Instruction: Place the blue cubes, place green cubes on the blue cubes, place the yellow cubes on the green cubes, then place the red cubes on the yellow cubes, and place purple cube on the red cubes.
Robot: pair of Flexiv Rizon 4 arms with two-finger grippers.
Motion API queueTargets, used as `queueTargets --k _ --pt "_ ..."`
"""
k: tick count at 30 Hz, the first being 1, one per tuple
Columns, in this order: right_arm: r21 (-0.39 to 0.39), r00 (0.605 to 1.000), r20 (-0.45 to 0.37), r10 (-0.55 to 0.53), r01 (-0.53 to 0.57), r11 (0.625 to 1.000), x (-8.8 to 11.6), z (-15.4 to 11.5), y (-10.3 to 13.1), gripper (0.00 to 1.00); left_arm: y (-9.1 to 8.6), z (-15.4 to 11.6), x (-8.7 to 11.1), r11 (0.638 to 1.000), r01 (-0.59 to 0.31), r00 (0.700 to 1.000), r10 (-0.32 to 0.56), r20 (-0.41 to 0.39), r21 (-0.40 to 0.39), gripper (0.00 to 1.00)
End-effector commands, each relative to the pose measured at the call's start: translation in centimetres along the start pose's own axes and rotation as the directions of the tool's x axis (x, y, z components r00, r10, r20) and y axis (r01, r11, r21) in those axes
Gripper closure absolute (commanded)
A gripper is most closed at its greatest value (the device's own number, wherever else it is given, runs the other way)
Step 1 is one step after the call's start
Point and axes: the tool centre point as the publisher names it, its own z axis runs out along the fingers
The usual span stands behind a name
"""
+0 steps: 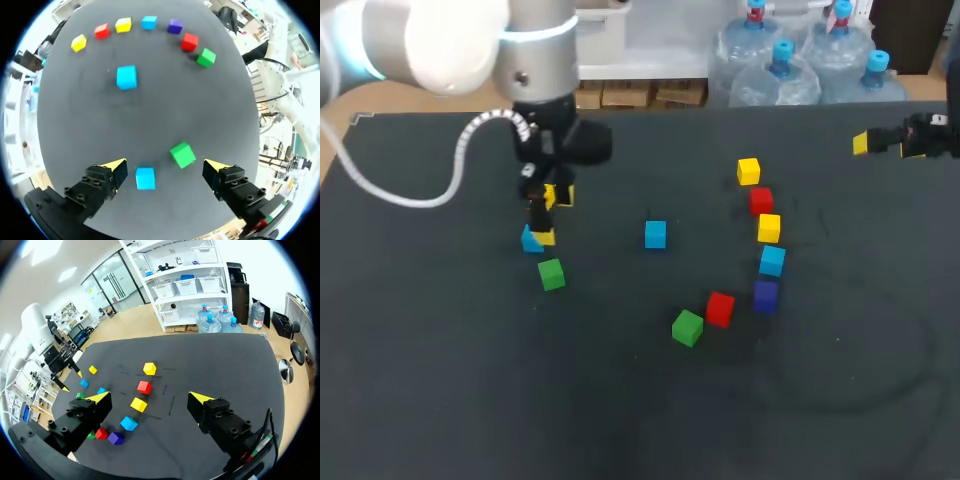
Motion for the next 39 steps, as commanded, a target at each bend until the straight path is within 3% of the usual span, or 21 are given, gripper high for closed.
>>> queueTargets --k 1,15,34,39 --pt "0.003 1.0 0.0 0.001 -0.001 1.0 0.0 0.0 0.1 0.0 -0.2 1.1 1.7 0.999 0.005 0.999 -0.004 0.037 -0.037 0.0" --pt "0.003 1.0 0.0 0.001 -0.001 1.0 0.0 0.0 0.1 0.0 2.3 3.1 2.8 0.998 -0.002 0.999 0.004 0.035 -0.062 0.0" --pt "0.003 1.0 0.0 0.001 -0.001 1.0 0.0 0.0 0.1 0.0 3.2 4.6 4.2 0.998 0.026 0.999 -0.025 0.026 -0.054 0.0" --pt "0.003 1.0 0.0 0.001 -0.001 1.0 0.0 0.0 0.1 0.0 3.4 4.8 4.6 0.998 0.034 0.999 -0.033 0.017 -0.055 0.06"
